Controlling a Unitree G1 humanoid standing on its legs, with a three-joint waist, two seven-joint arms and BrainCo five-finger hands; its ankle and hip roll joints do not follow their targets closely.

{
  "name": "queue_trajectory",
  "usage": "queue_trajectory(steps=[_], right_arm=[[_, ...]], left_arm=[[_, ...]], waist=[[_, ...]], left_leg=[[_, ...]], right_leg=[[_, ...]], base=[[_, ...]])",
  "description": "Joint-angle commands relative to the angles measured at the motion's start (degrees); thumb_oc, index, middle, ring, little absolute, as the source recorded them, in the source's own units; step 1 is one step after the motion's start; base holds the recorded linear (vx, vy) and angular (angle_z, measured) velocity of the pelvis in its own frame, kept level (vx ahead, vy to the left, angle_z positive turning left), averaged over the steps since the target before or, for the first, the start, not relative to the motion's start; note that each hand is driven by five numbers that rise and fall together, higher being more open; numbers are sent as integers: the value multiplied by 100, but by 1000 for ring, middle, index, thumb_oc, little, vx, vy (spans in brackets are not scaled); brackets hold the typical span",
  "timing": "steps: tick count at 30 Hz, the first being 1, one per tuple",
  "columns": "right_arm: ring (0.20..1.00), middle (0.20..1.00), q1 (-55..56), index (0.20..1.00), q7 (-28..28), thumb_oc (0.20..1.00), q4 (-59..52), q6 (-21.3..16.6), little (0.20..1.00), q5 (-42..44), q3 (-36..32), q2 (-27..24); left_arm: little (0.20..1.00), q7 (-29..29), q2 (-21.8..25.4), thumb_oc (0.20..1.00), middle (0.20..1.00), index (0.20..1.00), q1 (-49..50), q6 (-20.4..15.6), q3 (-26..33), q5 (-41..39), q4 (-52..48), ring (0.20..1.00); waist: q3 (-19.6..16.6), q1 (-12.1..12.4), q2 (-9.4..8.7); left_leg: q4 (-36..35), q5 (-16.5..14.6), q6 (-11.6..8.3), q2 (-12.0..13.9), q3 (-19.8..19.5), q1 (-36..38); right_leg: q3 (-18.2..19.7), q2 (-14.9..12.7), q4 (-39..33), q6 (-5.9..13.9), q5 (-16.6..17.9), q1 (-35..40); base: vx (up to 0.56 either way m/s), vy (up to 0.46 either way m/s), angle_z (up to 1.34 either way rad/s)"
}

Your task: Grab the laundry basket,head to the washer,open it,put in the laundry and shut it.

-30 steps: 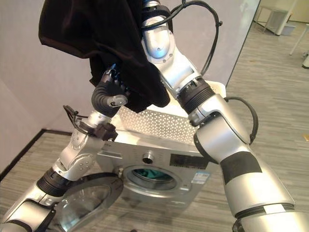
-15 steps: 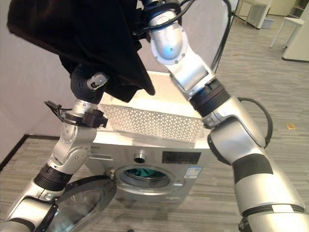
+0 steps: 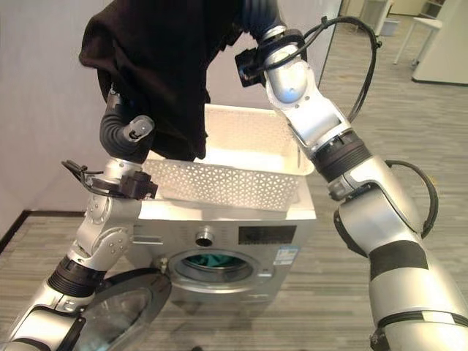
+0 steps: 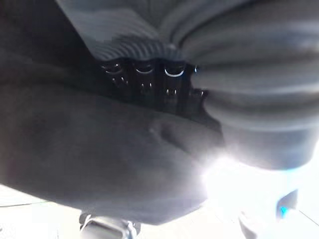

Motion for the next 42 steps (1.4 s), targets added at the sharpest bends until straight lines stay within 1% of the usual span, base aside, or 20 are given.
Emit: queue_trajectory(steps=[1,3,6,9,11,12,15,17,18,21,23,25,26,27,28,29,30,31,37,42], right_arm=[[200,200,-421,200,236,200,-143,-116,200,-7,208,-203],[200,200,-290,200,523,200,-377,-146,200,221,368,-305],[200,200,-216,200,764,200,-630,-191,200,571,502,-448],[200,200,-187,200,1115,200,-1260,-218,200,953,756,-916],[200,200,-169,200,1173,200,-1362,-218,200,1043,780,-979],[200,200,-177,200,1368,200,-1503,-201,200,1237,955,-1102],[200,200,-47,200,1426,200,-1669,-209,200,1404,1021,-1212],[200,200,-42,200,1425,200,-1674,-207,200,1404,1017,-1219],[200,200,263,200,1386,200,-1842,-239,200,1362,862,-1127],[200,200,508,200,1350,200,-2001,-212,200,1196,692,-974],[200,200,656,200,1280,200,-2204,-189,200,848,530,-907],[200,200,920,200,1088,200,-2505,-213,200,91,149,-748],[200,200,936,200,1083,200,-2519,-206,200,77,142,-745],[200,200,1088,200,1045,200,-2696,-197,200,-295,-51,-642],[200,200,1104,200,1042,200,-2712,-187,200,-307,-58,-639],[200,200,1107,200,1042,200,-2714,-186,200,-309,-60,-638],[269,269,1165,269,1054,269,-2776,-197,269,-446,-124,-598],[1000,1000,1283,1000,1045,1000,-2819,-200,1000,-544,-189,-491],[1000,1000,1732,1000,904,1000,-2902,-244,1000,-777,-542,-128],[1000,1000,1909,1000,998,1000,-3196,-354,1000,-845,-654,-114]], left_arm=[[1000,-44,171,1000,1000,1000,-472,-301,228,246,-231,1000],[1000,1,126,1000,1000,1000,-679,-322,171,319,-164,1000],[1000,61,139,1000,1000,1000,-858,-329,97,392,-71,1000],[1000,164,228,1000,1000,1000,-1124,-337,29,513,102,1000],[1000,163,228,1000,1000,1000,-1163,-348,25,499,115,1000],[1000,153,234,1000,1000,1000,-1254,-351,-32,447,160,1000],[1000,104,171,1000,1000,1000,-1349,-370,-159,254,150,1000],[1000,99,169,1000,1000,1000,-1355,-373,-164,249,156,1000],[1000,1,28,1000,1000,1000,-1384,-371,-269,-72,113,1000],[1000,-26,-14,1000,1000,1000,-1351,-345,-303,-136,96,1000],[1000,-18,21,1000,1000,1000,-1290,-313,-264,-78,84,1000],[1000,-5,-29,1000,1000,1000,-1142,-267,-130,-21,36,1000],[1000,-4,-26,1000,1000,1000,-1133,-264,-131,-19,31,1000],[589,-40,-59,589,589,589,-1028,-213,-42,1,22,589],[294,-40,-56,294,294,294,-1019,-211,-42,2,17,294],[200,-40,-56,200,200,200,-1018,-210,-43,2,16,200],[200,-63,-103,200,200,200,-967,-199,13,-22,21,200],[200,-106,-184,200,200,200,-886,-190,57,-90,13,200],[200,-84,-276,200,200,200,-720,-207,244,-47,-82,200],[200,-102,-330,200,200,200,-650,-205,318,-10,-42,200]], waist=[[-63,-12,-304],[-43,-60,-312],[-32,-86,-321],[-27,-130,-345],[-21,-128,-350],[-20,-141,-363],[-8,-148,-362],[-7,-144,-364],[0,-151,-344],[11,-136,-320],[14,-127,-305],[44,-109,-262],[39,-109,-266],[62,-91,-240],[56,-94,-243],[54,-94,-244],[67,-87,-235],[73,-79,-229],[89,-63,-187],[74,-64,-165]], left_leg=[[8,-201,-504,594,-225,86],[8,-208,-504,596,-191,100],[8,-207,-507,595,-183,98],[8,-212,-519,589,-173,103],[8,-214,-519,585,-165,105],[8,-209,-524,584,-155,112],[8,-209,-525,578,-148,118],[8,-209,-525,578,-148,118],[8,-208,-518,580,-148,116],[8,-205,-512,579,-144,113],[8,-211,-508,584,-136,113],[8,-218,-488,588,-137,111],[8,-218,-488,589,-136,112],[8,-217,-479,588,-148,101],[8,-217,-479,588,-149,101],[8,-217,-479,588,-150,101],[8,-214,-476,589,-151,97],[8,-211,-474,594,-161,92],[8,-218,-461,598,-167,99],[8,-229,-455,588,-174,120]], right_leg=[[99,-505,-13,513,40,202],[108,-523,-13,520,55,198],[107,-532,-13,528,67,195],[106,-541,-13,542,81,190],[110,-544,-13,546,85,186],[116,-541,-13,552,88,187],[113,-539,-13,558,87,192],[112,-539,-13,559,87,193],[119,-538,-13,561,86,188],[115,-538,-13,557,86,176],[123,-535,-13,555,86,163],[149,-538,-13,550,77,149],[149,-538,-13,550,77,150],[149,-544,-13,548,71,140],[148,-543,-13,548,71,141],[147,-543,-13,548,71,141],[153,-542,-13,546,63,141],[153,-540,-13,537,53,142],[169,-535,-13,523,37,150],[185,-536,-13,517,23,164]], base=[[-4,4,-4],[-13,3,-6],[-7,4,-5],[0,0,0],[0,0,0],[0,0,0],[0,0,0],[0,0,0],[0,0,0],[0,0,0],[0,0,0],[0,0,0],[0,0,0],[0,0,0],[0,0,0],[0,0,0],[0,0,0],[0,0,0],[0,0,0],[0,0,0]])
